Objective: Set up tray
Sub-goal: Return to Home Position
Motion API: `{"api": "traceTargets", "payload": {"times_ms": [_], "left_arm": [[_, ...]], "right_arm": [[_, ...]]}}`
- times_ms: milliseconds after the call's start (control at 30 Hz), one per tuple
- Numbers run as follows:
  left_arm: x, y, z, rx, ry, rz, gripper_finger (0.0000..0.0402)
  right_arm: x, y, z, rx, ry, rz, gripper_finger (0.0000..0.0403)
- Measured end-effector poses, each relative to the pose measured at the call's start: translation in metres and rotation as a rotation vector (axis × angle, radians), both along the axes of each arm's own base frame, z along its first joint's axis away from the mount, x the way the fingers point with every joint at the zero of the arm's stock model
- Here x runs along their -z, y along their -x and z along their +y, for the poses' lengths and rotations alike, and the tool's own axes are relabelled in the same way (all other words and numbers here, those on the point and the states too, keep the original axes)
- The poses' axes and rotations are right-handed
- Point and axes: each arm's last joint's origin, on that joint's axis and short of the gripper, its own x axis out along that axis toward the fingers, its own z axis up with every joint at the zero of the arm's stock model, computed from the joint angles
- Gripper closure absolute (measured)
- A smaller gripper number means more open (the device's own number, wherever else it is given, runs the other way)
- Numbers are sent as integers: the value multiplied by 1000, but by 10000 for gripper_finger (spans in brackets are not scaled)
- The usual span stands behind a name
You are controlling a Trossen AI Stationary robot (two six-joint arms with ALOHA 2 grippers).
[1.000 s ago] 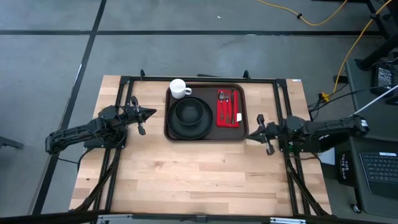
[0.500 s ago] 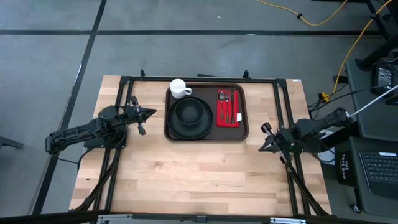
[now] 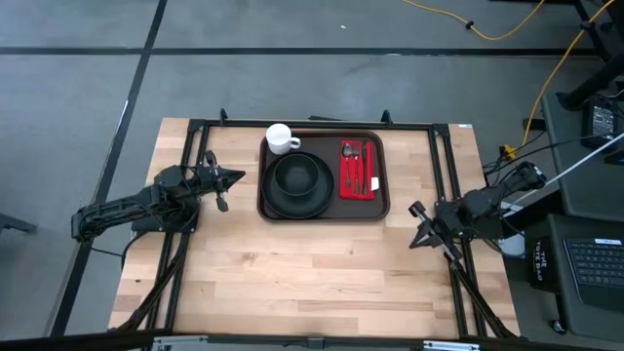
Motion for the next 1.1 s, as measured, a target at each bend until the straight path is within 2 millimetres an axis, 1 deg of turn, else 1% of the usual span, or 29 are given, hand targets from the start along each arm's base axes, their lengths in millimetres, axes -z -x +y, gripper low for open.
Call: {"api": "traceTargets", "payload": {"times_ms": [100,1100], "left_arm": [[0,0,0,0,0,0,398],[0,0,0,0,0,0,398]], "right_arm": [[2,0,0,0,10,21,391],[3,0,0,-1,13,32,391]]}}
